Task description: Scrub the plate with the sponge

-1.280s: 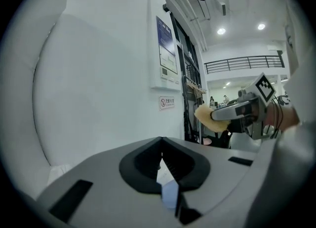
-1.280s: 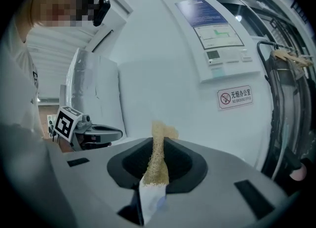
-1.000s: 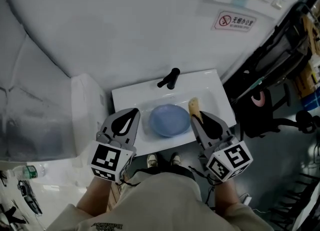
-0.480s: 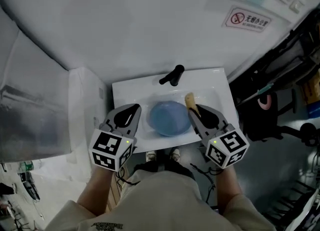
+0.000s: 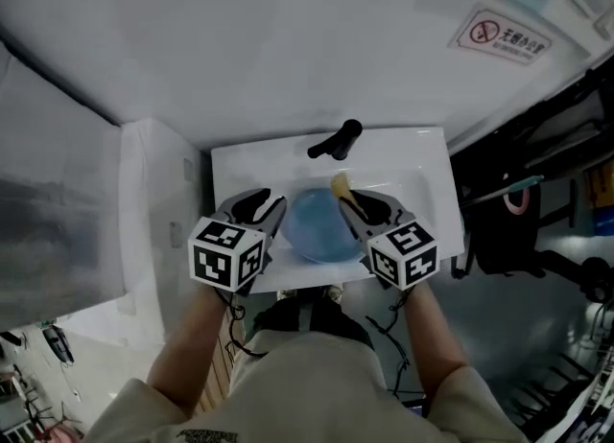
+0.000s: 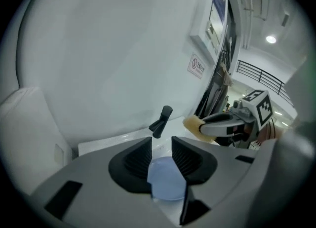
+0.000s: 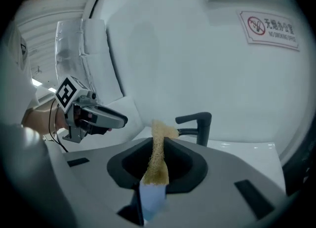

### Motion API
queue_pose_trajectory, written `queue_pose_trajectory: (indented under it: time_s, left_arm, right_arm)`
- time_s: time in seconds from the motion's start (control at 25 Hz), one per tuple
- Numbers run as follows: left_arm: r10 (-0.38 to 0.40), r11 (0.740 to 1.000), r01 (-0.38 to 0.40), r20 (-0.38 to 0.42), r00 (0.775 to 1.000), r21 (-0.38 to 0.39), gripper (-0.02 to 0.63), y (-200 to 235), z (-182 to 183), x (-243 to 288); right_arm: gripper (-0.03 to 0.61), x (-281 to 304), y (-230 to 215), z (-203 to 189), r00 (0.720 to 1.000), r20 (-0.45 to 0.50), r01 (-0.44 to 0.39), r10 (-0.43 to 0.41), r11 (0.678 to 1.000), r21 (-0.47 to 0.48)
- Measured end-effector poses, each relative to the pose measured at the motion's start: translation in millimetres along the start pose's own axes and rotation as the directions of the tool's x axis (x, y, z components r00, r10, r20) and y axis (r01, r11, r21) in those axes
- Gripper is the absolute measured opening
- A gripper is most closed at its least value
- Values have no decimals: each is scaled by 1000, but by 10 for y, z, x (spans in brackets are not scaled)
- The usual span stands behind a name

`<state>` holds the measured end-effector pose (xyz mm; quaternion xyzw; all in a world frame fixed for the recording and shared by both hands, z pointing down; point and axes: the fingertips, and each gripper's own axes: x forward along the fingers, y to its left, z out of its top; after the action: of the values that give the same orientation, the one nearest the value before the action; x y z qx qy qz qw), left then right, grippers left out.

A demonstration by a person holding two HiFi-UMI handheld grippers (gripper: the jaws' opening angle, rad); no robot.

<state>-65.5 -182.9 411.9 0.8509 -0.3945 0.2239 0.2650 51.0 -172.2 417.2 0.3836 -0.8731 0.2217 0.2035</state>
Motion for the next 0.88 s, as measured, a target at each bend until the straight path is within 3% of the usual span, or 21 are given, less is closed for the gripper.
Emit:
queue_pose_trajectory:
  time_s: [0.24, 0.48, 0.6, 0.88]
  left_arm:
    - [-13, 992, -2, -120, 993, -124, 155, 227, -493, 469]
    - [-33, 973, -26, -249, 968, -229, 160, 413, -1001, 921]
    - [-79, 954, -26, -334, 939, -299, 170, 391, -1368, 1065]
    - [-119, 935, -61, -471, 874, -349, 178, 402, -1982, 1315]
  right_arm:
    - [75, 571, -89, -444, 990, -128, -56, 52, 998, -27]
    - [74, 1041, -193, -807, 969, -224, -112, 102, 993, -30]
    - [74, 1186, -183, -1079, 950, -284, -139, 129, 990, -14]
    - [74, 1456, -125, -1588, 910, -372, -181, 182, 983, 37]
